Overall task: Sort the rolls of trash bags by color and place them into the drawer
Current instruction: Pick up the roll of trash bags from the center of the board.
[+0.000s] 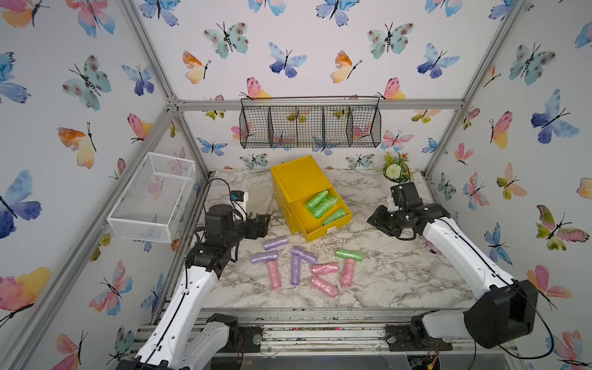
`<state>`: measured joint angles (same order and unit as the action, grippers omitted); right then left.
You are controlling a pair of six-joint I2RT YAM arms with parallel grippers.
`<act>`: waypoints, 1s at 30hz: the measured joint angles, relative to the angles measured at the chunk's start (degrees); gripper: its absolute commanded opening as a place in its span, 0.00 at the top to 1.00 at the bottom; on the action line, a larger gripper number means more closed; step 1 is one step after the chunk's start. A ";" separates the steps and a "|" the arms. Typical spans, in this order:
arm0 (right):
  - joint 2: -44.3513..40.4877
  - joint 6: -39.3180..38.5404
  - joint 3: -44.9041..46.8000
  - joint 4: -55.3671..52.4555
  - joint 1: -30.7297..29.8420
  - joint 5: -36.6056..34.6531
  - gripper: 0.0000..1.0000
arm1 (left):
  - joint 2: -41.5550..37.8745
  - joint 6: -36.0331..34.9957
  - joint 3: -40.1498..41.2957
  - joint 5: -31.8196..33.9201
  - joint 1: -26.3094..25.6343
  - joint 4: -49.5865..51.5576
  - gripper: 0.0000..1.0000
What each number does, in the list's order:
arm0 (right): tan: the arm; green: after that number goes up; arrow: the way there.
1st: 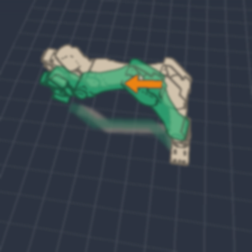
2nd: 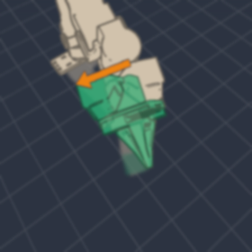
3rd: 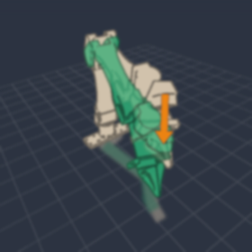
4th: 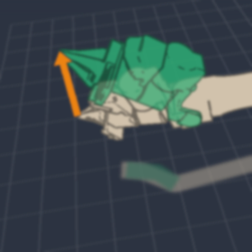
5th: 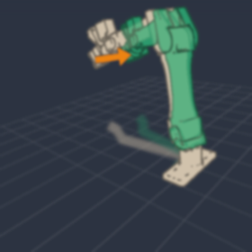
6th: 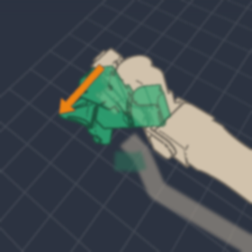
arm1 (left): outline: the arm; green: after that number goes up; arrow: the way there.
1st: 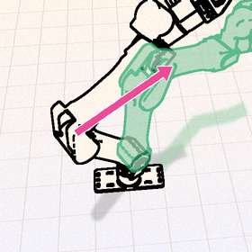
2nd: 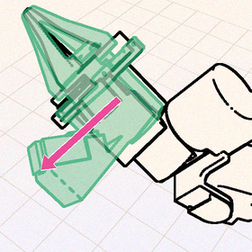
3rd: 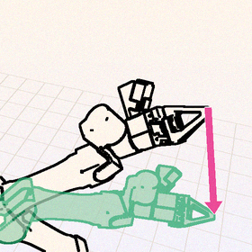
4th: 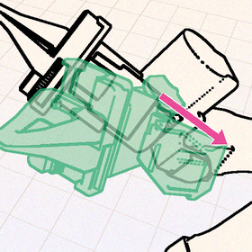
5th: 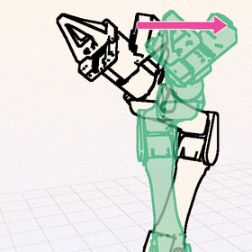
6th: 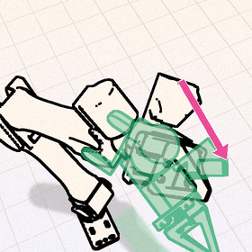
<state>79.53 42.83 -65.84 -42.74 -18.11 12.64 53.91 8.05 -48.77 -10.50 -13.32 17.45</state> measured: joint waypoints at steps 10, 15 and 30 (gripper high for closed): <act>0.28 -1.60 8.81 4.09 1.97 4.31 0.53 | -0.02 -0.09 -4.39 13.07 -16.85 6.01 0.09; 0.24 -2.40 11.28 5.79 5.77 6.84 0.52 | 2.67 -0.57 -13.05 22.93 -32.50 10.16 0.08; -5.53 -5.44 10.84 3.63 24.81 14.58 0.49 | 32.30 -15.80 -32.02 27.12 -55.71 13.77 0.08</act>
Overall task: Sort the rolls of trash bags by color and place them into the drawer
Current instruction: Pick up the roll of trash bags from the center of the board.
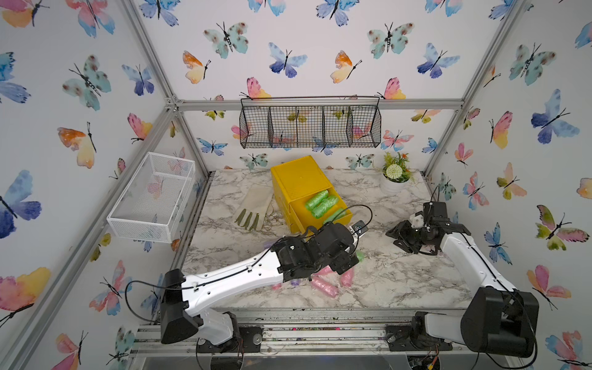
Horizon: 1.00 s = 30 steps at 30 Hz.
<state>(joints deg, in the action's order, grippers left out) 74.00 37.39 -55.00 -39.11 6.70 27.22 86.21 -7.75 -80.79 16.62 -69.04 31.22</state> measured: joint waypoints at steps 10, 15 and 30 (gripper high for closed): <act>-2.27 -2.51 -9.77 -4.15 7.34 1.40 0.49 | 17.81 -6.25 -12.48 -5.60 -0.04 3.10 0.07; -3.23 -2.51 -11.30 -5.97 8.39 1.38 0.49 | 25.27 -8.48 -16.79 -5.99 0.09 5.14 0.06; -3.89 -2.54 -15.04 -8.79 10.10 -1.05 0.48 | 39.41 -12.87 -27.63 -5.95 2.19 8.09 0.08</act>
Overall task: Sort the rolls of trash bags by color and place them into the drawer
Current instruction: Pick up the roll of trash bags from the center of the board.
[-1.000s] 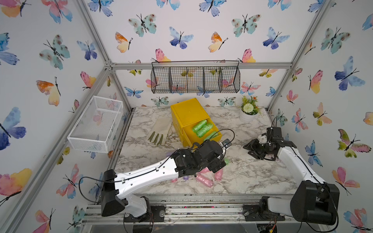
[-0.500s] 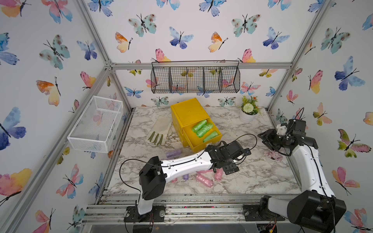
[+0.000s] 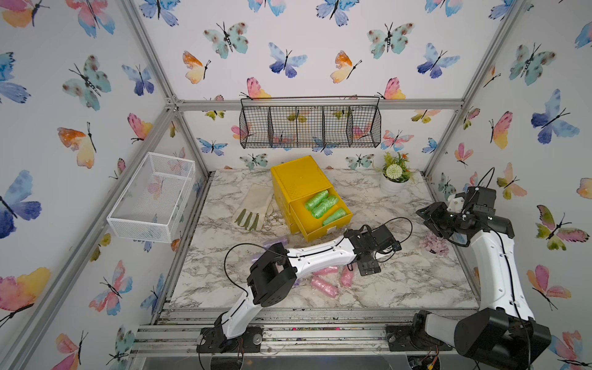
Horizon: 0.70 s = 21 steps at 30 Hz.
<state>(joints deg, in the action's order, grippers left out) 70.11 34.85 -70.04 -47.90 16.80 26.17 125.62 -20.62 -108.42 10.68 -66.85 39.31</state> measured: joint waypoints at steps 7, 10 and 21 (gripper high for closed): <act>-0.02 0.00 -0.02 -0.15 0.15 -0.68 0.48 | 4.52 -1.44 -2.75 1.09 1.42 1.33 0.10; -0.02 0.00 -0.02 -0.15 0.15 -0.68 0.48 | 6.58 -2.16 -4.13 1.90 2.03 1.90 0.10; -0.02 0.00 0.02 -0.11 0.22 -0.61 0.48 | 10.08 -4.07 -7.28 3.65 3.76 3.65 0.13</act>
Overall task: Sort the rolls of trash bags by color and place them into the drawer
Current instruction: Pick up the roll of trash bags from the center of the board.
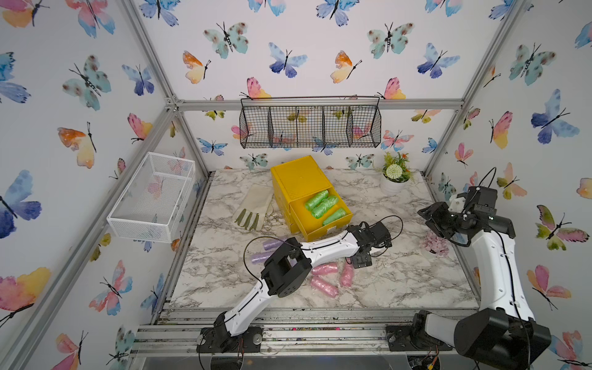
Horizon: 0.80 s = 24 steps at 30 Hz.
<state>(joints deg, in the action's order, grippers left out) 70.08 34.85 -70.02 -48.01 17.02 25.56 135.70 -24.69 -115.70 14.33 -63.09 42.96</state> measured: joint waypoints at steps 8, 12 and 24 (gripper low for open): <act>0.00 0.00 0.00 0.02 0.20 0.04 0.48 | 2.16 -0.39 -2.75 0.59 0.37 1.57 0.23; -0.07 0.02 0.07 0.04 0.20 0.04 0.48 | 2.21 -0.39 -3.72 0.59 0.37 1.97 0.29; -0.35 0.02 0.96 0.39 0.20 0.22 0.48 | 2.27 -0.24 -4.74 -1.01 0.37 3.67 0.88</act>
<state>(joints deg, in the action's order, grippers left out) 69.73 34.87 -69.06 -47.62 17.21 25.78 137.97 -24.93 -120.44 13.32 -62.72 46.63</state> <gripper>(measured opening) 0.522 0.469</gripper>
